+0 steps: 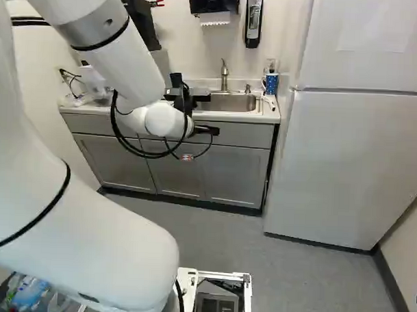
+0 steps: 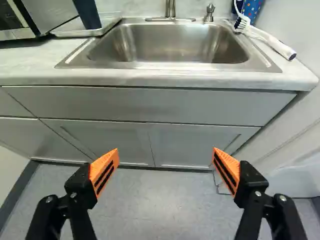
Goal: Rinse the cup and place it in the tray
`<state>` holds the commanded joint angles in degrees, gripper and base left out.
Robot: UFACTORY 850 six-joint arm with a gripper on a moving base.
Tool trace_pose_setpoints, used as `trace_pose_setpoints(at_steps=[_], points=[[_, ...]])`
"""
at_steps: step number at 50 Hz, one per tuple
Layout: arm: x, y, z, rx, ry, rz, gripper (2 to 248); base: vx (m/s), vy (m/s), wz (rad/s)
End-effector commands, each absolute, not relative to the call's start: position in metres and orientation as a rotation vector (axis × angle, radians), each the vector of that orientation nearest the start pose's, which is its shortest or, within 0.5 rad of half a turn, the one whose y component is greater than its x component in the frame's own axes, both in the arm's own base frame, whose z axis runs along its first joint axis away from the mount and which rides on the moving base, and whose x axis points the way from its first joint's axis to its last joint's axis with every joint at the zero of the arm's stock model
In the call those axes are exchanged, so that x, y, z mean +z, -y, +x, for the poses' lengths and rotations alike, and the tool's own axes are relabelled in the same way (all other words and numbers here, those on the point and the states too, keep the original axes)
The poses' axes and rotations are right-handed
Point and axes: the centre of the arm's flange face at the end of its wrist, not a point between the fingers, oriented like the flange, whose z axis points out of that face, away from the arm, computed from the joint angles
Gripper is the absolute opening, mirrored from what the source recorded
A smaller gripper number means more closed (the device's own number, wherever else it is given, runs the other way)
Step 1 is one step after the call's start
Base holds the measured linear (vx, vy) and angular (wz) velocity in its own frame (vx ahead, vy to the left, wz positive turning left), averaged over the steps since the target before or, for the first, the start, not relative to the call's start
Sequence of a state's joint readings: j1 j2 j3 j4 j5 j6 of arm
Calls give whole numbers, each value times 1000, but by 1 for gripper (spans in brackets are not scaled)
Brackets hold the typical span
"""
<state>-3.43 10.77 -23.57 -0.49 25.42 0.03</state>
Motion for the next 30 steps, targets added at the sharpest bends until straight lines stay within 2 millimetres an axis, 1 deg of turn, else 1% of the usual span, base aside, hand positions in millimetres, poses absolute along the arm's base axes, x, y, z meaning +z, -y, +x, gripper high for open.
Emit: trace_pose_setpoints(at_steps=[15,30], points=[[411,14,339,-1661,-46,-2691,247,0,0,0],[393,8,315,-1722,-29,-2643,247,0,0,0]])
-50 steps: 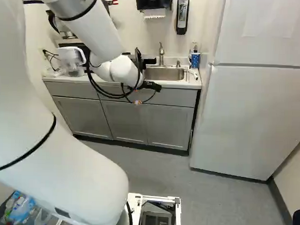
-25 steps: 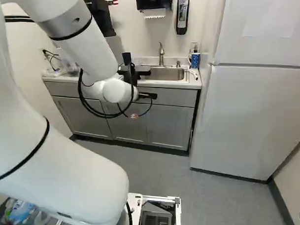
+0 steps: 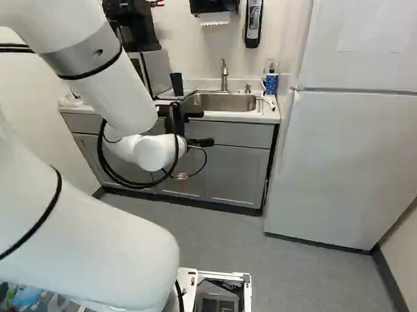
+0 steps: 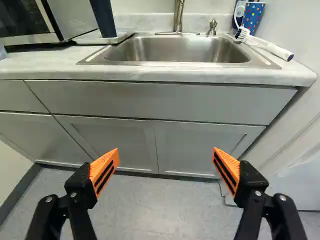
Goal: Rinse the cup and place it in the tray
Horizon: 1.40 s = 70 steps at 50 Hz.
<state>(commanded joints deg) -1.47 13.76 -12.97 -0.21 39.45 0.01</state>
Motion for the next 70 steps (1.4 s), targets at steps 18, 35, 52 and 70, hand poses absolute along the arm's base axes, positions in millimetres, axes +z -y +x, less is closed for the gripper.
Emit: trace_pose_setpoints(at_steps=[18,35,52,70], points=[[378,3,292,-1777,-13,-2599,247,0,0,0],[370,1,277,-1809,-4,-2571,247,0,0,0],[366,0,271,-1824,0,-2558,247,0,0,0],[366,0,270,-1824,0,-2558,247,0,0,0]])
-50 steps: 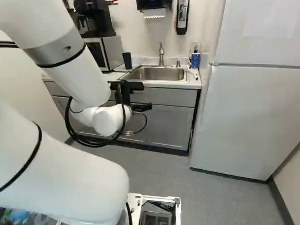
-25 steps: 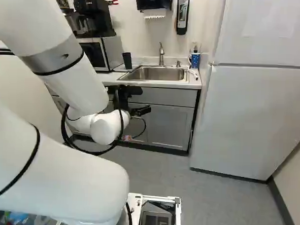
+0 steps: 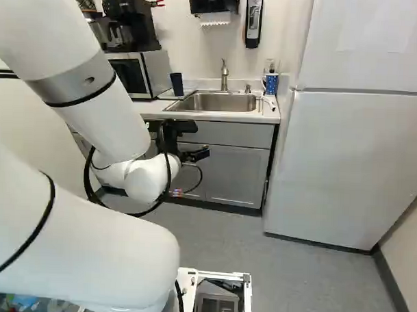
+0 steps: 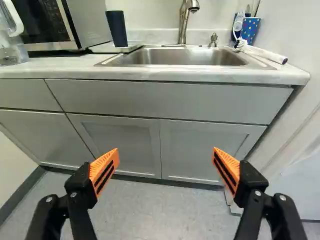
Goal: Rinse the cup and place it in the tray
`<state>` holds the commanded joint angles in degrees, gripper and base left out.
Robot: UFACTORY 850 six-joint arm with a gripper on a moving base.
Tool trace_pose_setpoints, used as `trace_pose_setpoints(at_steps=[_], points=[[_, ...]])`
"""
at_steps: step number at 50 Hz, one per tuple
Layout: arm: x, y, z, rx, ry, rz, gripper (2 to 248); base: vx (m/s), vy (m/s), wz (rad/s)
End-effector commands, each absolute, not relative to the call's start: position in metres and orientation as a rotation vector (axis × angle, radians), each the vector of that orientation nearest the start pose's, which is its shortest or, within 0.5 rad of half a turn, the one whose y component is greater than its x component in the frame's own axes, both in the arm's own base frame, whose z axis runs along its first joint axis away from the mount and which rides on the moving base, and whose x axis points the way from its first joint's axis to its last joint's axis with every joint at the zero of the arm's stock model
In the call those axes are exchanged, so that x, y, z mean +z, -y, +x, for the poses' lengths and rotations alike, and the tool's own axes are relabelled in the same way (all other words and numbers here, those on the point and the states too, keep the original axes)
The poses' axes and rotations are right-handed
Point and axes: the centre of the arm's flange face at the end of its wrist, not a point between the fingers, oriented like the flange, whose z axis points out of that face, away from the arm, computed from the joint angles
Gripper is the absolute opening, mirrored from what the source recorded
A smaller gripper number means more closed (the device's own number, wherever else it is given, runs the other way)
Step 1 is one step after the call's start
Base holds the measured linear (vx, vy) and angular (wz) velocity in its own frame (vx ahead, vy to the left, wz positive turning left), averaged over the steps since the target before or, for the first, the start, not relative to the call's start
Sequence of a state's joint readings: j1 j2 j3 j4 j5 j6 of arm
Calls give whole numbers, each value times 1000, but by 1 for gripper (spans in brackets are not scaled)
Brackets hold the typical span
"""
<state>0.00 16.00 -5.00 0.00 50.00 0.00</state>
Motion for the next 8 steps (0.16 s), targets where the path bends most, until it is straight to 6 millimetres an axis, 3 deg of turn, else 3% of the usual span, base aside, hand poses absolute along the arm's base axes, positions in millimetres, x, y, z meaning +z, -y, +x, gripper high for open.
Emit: trace_pose_setpoints(at_steps=[8], points=[[366,0,270,-1824,0,-2558,247,0,0,0]])
